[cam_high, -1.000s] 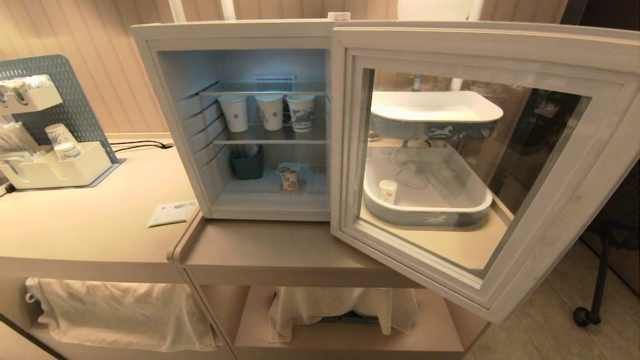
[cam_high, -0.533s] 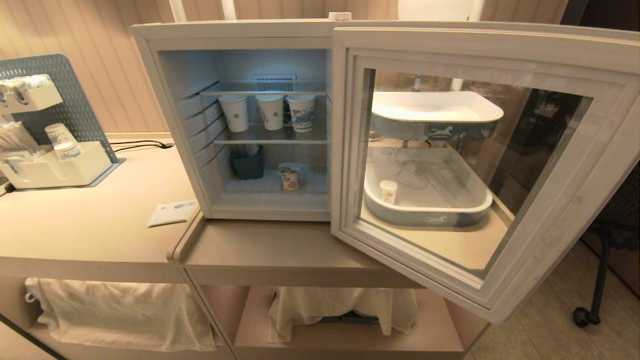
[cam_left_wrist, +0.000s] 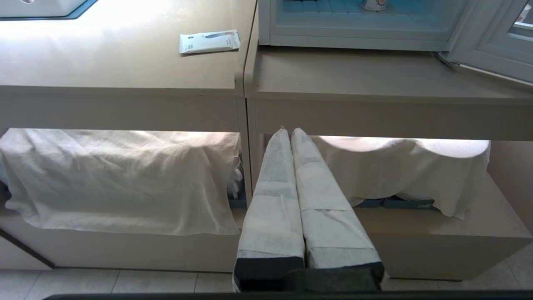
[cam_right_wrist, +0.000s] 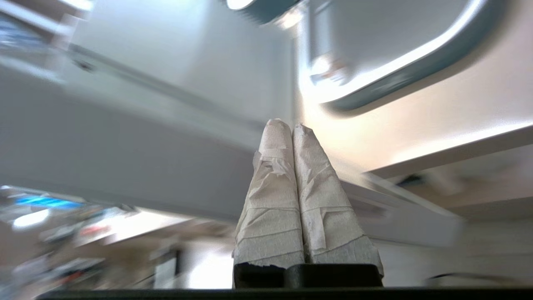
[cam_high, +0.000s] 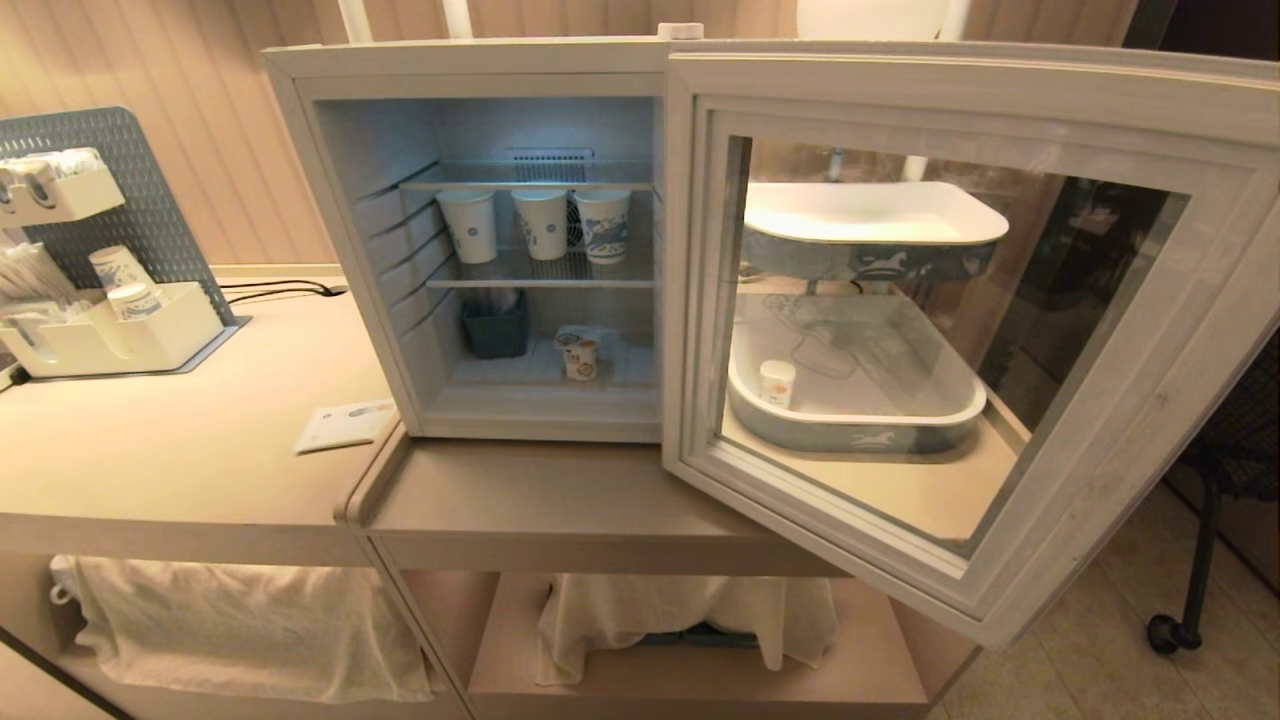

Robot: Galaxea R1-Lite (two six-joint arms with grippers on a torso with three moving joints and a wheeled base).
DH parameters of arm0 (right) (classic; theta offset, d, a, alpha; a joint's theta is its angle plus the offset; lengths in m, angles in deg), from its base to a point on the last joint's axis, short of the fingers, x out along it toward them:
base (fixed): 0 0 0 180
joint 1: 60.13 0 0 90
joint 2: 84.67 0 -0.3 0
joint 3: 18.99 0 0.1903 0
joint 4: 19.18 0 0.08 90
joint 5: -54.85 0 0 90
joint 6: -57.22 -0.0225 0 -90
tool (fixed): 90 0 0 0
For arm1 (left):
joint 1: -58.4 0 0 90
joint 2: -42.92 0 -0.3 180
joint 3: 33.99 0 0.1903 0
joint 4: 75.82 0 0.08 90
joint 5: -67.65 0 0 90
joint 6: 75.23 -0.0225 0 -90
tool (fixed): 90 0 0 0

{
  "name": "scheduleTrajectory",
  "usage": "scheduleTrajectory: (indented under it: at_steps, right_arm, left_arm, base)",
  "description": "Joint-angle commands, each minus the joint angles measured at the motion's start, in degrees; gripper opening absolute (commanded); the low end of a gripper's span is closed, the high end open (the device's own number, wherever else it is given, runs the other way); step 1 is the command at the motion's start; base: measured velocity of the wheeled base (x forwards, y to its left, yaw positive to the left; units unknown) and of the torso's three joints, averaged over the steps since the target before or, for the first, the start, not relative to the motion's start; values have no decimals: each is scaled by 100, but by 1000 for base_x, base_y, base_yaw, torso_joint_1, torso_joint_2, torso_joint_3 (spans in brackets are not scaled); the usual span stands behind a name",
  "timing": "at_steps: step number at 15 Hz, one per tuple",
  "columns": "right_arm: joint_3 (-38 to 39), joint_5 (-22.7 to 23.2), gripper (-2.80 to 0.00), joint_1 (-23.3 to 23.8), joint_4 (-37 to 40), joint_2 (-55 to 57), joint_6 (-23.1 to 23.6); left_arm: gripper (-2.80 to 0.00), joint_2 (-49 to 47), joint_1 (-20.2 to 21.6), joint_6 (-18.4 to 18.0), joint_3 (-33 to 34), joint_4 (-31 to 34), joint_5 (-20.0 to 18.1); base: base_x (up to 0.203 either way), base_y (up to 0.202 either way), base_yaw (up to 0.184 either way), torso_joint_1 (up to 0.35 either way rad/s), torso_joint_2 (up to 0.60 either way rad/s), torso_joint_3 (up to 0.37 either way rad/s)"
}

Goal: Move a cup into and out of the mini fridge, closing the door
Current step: Close the freezer door

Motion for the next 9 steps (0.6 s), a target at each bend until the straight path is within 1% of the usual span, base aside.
scheduleTrajectory:
  at_steps: [1, 2, 3, 4, 5, 6, 8, 9]
  right_arm:
    - [-184, 2914, -280, 935, -394, 1203, -463]
    - [-158, 3073, -280, 963, -539, 1431, -525]
    - [-104, 3123, -280, 858, -628, 1578, -528]
    - [-14, 3083, -280, 526, -748, 1656, -486]
    - [142, 2862, -280, 143, -940, 1699, -447]
    - [274, 2498, -280, -283, -1147, 1721, -429]
    - [484, 1513, -280, -1114, -1641, 1837, -421]
    - [538, 1167, -280, -1437, -1842, 1938, -417]
  left_arm:
    - [-280, 1, 6, 2, 9, -6, -2]
    - [-280, 1, 6, 2, 9, -3, -2]
    - [-280, 1, 6, 2, 9, -6, -2]
    - [-280, 1, 6, 2, 9, 2, -2]
    - [-280, 1, 6, 2, 9, -3, -2]
    - [-280, 1, 6, 2, 9, -6, -2]
    - [-280, 1, 6, 2, 9, -3, -2]
    - [-280, 1, 6, 2, 9, -6, -2]
  base:
    - [0, 0, 0, 0, 0, 0]
    - [0, 0, 0, 0, 0, 0]
    - [0, 0, 0, 0, 0, 0]
    - [0, 0, 0, 0, 0, 0]
    - [0, 0, 0, 0, 0, 0]
    - [0, 0, 0, 0, 0, 0]
    - [0, 0, 0, 0, 0, 0]
    - [0, 0, 0, 0, 0, 0]
